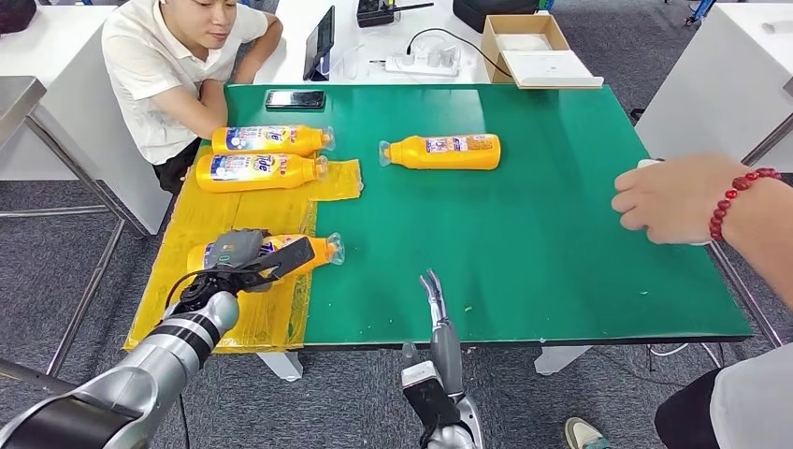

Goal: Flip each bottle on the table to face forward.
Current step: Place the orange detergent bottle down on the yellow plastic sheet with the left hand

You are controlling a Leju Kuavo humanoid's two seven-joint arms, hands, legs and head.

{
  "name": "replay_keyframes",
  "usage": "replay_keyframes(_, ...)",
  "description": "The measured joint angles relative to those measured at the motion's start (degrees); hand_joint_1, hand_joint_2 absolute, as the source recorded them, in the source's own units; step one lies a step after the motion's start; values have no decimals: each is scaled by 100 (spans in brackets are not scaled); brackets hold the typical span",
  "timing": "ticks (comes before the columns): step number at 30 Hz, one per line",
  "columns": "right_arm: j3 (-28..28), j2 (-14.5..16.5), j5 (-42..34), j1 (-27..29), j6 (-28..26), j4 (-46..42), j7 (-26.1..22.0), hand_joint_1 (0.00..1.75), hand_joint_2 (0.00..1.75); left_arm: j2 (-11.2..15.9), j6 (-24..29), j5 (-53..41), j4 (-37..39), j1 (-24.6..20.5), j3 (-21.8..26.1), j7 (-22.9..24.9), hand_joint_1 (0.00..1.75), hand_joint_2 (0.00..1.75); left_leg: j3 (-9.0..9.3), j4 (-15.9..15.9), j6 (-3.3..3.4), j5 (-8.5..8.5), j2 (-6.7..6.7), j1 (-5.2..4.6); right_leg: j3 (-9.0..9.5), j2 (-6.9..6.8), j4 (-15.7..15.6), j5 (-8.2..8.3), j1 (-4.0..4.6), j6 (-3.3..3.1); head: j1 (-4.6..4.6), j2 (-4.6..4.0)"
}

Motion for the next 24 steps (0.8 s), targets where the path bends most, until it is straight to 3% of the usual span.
replay_keyframes(3, -3, 35, -10, -72, 42, 171, -6, 0, 0, 9, -201, -15, 239, -170, 90, 165, 167, 175, 10, 0, -2, 1, 10, 0, 2, 6, 1, 3, 1, -1, 0, 0)
replay_keyframes(4, -4, 42, -13, -89, 51, 220, -7, 0, 0, 16, -261, -22, 295, -209, 108, 191, 142, 175, 13, 0, -2, 2, 9, 0, 3, 6, 2, 3, 1, -1, 0, 0)
replay_keyframes(7, -6, 56, -29, -136, 68, 340, -8, 0, 0, 35, -519, -15, 419, -315, 156, 183, 24, 175, 17, 0, -4, 3, 8, 1, 5, 5, 10, 3, 2, -1, -1, -1)
replay_keyframes(8, -8, 57, -36, -149, 72, 375, -10, 0, 0, 37, -647, 31, 444, -342, 185, 118, 6, 175, 18, 0, -4, 3, 8, 1, 5, 6, 12, 2, 2, -1, -1, -2)
replay_keyframes(14, -16, 57, -119, -224, 218, 573, -23, 0, 0, 31, -1464, 1051, 474, -365, 705, -1057, 0, 175, 20, 0, -6, 7, -19, 0, 13, -6, 13, -4, 1, -3, -1, 1)
replay_keyframes(19, -21, 61, -221, -267, 285, 671, -27, 0, 0, -19, -1720, 1284, 468, -335, 957, -1582, 0, 175, 27, 0, -4, 8, -37, -4, 29, -18, 11, -5, -3, -2, -1, 1)
replay_keyframes(24, -30, 68, -234, -270, 277, 738, -31, 0, 0, -96, -2292, 1918, 316, -131, 1055, -2798, 0, 175, 29, 0, -2, 10, -40, -7, 32, -23, 10, -5, -5, -2, 0, -1)
